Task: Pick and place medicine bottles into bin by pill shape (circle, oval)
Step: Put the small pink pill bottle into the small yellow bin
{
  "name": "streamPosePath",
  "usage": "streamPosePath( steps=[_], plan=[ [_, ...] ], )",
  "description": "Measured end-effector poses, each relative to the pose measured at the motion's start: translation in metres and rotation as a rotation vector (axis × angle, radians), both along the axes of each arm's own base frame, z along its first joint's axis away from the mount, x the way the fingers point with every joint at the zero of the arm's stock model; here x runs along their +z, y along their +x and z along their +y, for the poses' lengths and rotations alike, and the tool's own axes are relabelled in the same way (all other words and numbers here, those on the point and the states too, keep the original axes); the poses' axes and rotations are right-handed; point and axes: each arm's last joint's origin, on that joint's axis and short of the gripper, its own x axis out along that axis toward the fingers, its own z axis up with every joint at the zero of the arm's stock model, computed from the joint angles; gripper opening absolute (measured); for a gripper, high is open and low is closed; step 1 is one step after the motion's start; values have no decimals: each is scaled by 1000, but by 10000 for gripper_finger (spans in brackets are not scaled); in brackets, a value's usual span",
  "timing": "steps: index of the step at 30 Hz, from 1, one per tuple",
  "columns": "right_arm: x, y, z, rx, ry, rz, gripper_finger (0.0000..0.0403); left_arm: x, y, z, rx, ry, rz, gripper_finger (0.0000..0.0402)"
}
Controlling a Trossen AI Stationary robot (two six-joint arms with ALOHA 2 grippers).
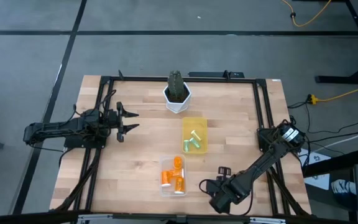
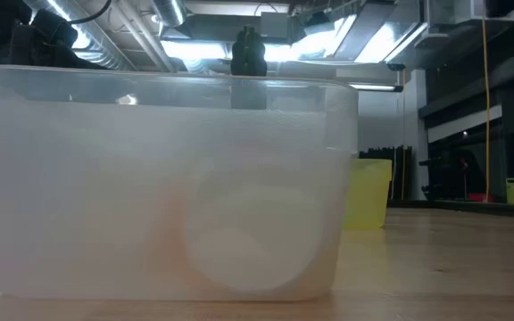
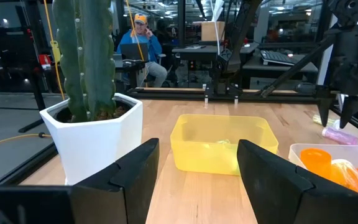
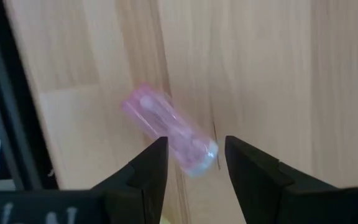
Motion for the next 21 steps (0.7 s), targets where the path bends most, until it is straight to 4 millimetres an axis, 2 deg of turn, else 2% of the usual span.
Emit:
streamPosePath(
  steps=[11,21],
  plan=[
    [4,7,4,26,46,-56,162,0,0,0,0,0,0,212],
    [3,9,7,268,25,-77,162,0,0,0,0,0,0,212]
  ],
)
